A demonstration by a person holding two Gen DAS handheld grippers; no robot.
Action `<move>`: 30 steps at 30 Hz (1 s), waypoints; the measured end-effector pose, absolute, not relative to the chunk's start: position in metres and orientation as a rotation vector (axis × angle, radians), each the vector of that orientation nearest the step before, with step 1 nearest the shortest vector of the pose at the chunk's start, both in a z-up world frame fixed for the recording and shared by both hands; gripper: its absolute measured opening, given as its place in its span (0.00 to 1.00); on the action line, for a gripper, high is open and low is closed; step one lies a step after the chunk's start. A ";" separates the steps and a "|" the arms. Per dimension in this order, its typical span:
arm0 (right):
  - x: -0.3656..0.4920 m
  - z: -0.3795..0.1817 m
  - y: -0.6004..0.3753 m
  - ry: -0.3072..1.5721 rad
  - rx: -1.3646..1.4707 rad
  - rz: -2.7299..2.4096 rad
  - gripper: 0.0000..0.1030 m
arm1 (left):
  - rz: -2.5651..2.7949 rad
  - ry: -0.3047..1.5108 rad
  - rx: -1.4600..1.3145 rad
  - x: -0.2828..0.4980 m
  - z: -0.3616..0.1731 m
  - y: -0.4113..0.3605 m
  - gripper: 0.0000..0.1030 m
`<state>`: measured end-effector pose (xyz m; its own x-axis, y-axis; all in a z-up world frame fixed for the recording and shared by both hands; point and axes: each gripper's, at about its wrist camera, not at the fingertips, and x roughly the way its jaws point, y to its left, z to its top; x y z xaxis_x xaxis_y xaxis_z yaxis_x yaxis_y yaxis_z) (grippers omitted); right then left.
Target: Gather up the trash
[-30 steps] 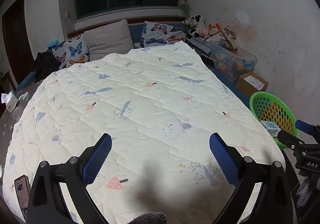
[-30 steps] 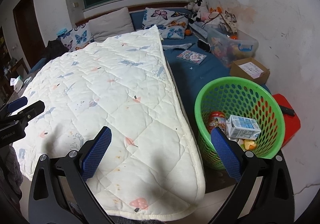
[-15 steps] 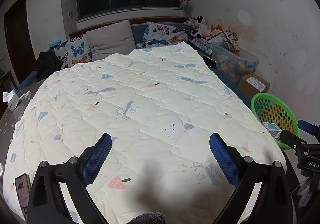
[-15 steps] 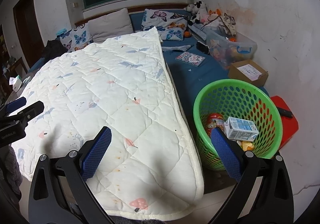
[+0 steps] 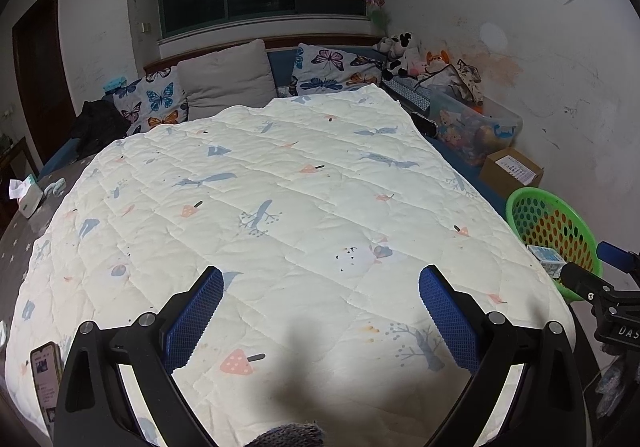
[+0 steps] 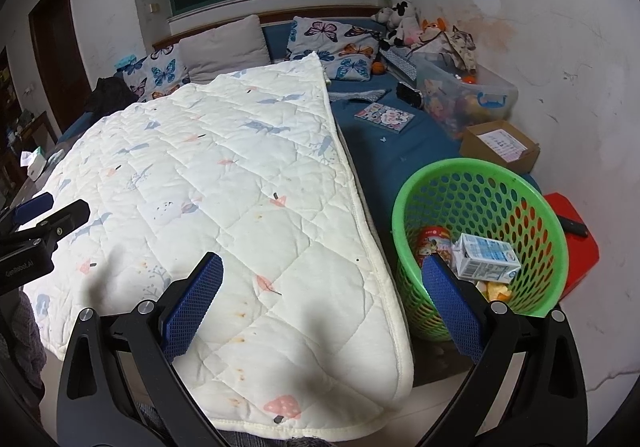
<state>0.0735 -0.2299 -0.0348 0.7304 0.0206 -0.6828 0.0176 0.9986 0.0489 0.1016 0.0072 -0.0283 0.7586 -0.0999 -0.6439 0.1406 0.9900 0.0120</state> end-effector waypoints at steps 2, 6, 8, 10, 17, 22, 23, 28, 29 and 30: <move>0.074 -0.035 -0.230 0.752 0.055 0.006 0.96 | -0.130 0.697 0.062 0.102 -0.028 0.007 0.92; 0.073 -0.035 -0.229 0.752 0.055 0.006 0.96 | -0.130 0.696 0.060 0.101 -0.028 0.007 0.92; 0.073 -0.035 -0.229 0.751 0.057 0.007 0.96 | -0.132 0.698 0.060 0.101 -0.028 0.007 0.92; 0.074 -0.035 -0.228 0.752 0.054 0.007 0.96 | -0.131 0.697 0.060 0.101 -0.028 0.007 0.92; 0.075 -0.035 -0.226 0.751 0.056 0.010 0.96 | -0.134 0.700 0.059 0.101 -0.029 0.007 0.92; 0.075 -0.035 -0.226 0.748 0.056 0.010 0.96 | -0.134 0.692 0.062 0.100 -0.028 0.005 0.92; 0.075 -0.035 -0.225 0.748 0.056 0.012 0.96 | -0.133 0.686 0.065 0.099 -0.028 0.005 0.92; 0.076 -0.034 -0.224 0.746 0.053 0.017 0.96 | -0.113 0.667 0.063 0.098 -0.026 0.005 0.92; 0.077 -0.034 -0.223 0.746 0.051 0.018 0.96 | -0.108 0.666 0.061 0.099 -0.025 0.006 0.92; 0.076 -0.033 -0.223 0.745 0.050 0.018 0.96 | -0.110 0.668 0.056 0.099 -0.024 0.007 0.92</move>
<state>0.0762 -0.2230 -0.0334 0.7347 0.0342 -0.6775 0.0015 0.9986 0.0520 0.0994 0.0070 -0.0244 0.7795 -0.0837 -0.6208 0.1199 0.9926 0.0167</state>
